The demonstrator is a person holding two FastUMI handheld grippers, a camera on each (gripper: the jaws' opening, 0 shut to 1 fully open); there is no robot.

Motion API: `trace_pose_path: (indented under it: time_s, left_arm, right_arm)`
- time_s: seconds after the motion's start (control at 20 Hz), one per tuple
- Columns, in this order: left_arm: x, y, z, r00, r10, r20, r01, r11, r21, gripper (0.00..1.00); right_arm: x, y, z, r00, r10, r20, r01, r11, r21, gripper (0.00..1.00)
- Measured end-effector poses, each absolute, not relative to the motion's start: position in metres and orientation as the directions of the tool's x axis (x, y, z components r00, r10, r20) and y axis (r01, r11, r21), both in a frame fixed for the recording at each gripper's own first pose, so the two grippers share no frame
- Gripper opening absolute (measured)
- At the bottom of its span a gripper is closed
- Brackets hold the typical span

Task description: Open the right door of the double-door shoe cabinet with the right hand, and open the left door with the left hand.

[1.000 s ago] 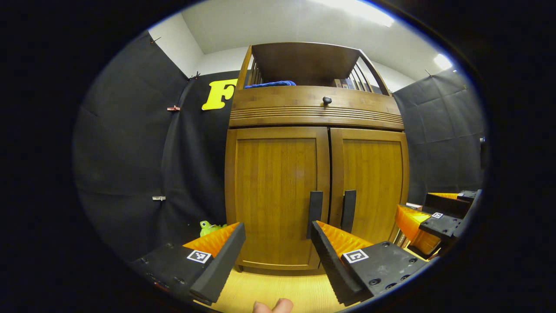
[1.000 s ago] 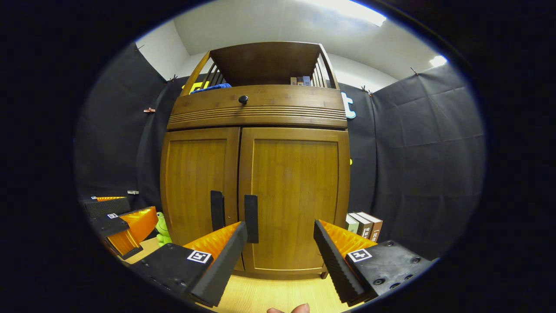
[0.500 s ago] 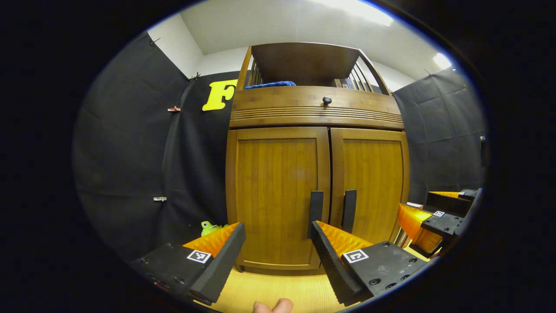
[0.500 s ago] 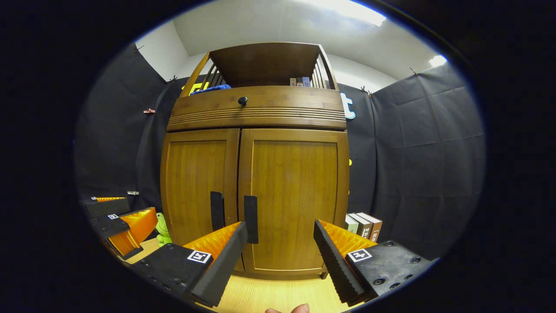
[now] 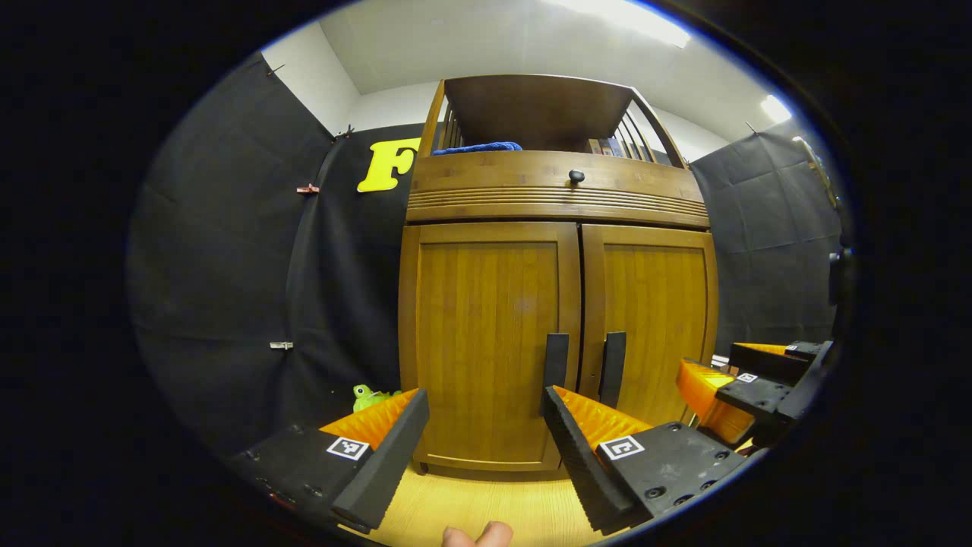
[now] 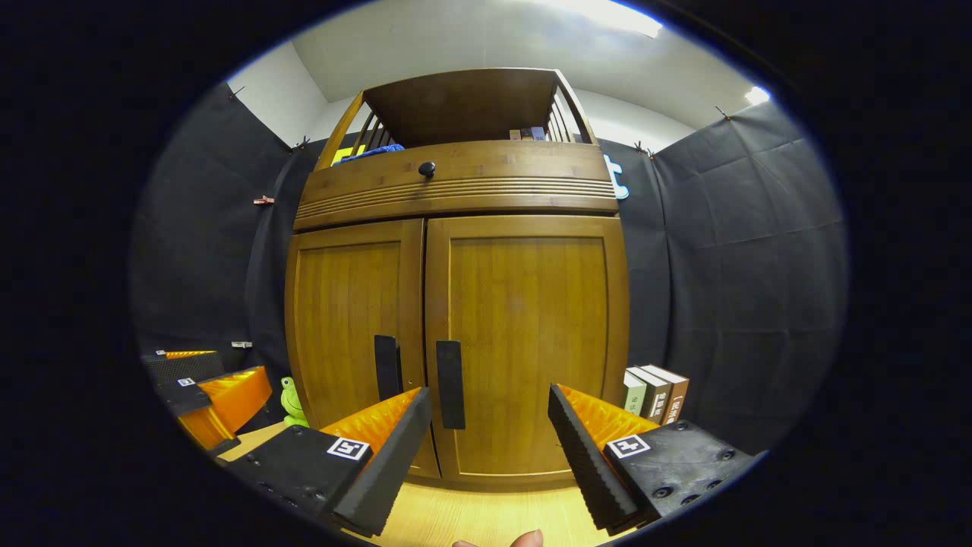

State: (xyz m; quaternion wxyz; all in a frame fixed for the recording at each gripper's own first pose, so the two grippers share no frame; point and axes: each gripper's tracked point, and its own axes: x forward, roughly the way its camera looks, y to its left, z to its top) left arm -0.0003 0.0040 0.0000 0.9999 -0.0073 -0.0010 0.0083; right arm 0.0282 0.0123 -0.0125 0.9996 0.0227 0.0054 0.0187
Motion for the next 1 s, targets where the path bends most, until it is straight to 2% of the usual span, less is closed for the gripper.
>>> trace_pose_path:
  time_s: [0.4,0.55,0.65,0.7,0.75,0.8,1.0]
  left_arm:
    - [-0.010,0.015,-0.010,1.000,0.020,-0.009,-0.021,1.000,-0.014,0.94]
    - [-0.008,0.018,-0.012,1.000,0.024,-0.010,-0.024,1.000,-0.014,0.94]
    - [-0.008,0.019,-0.013,1.000,0.026,-0.009,-0.026,1.000,-0.008,0.95]
    - [-0.008,0.020,-0.013,0.999,0.031,-0.008,-0.031,0.999,-0.007,0.95]
    - [-0.008,0.022,-0.014,0.999,0.038,-0.005,-0.038,0.999,-0.008,0.95]
    - [-0.008,0.022,-0.013,0.999,0.040,-0.005,-0.040,0.999,-0.009,0.94]
    - [-0.007,0.023,-0.016,0.998,0.054,-0.011,-0.054,0.998,-0.010,0.95]
  right_arm:
    - [0.101,0.057,-0.052,0.992,0.105,-0.072,-0.104,0.994,0.011,0.96]
    - [0.124,0.067,-0.059,0.992,0.103,-0.074,-0.101,0.995,0.024,0.98]
    - [0.135,0.071,-0.066,0.991,0.097,-0.094,-0.095,0.995,0.019,0.95]
    - [0.141,0.071,-0.071,0.991,0.088,-0.100,-0.086,0.996,0.020,0.99]
    - [0.147,0.073,-0.074,0.990,0.090,-0.104,-0.088,0.996,0.025,0.89]
    - [0.151,0.073,-0.077,0.991,0.081,-0.107,-0.078,0.997,0.029,0.84]
    - [0.161,0.071,-0.072,0.995,0.054,-0.079,-0.049,0.997,0.064,0.53]
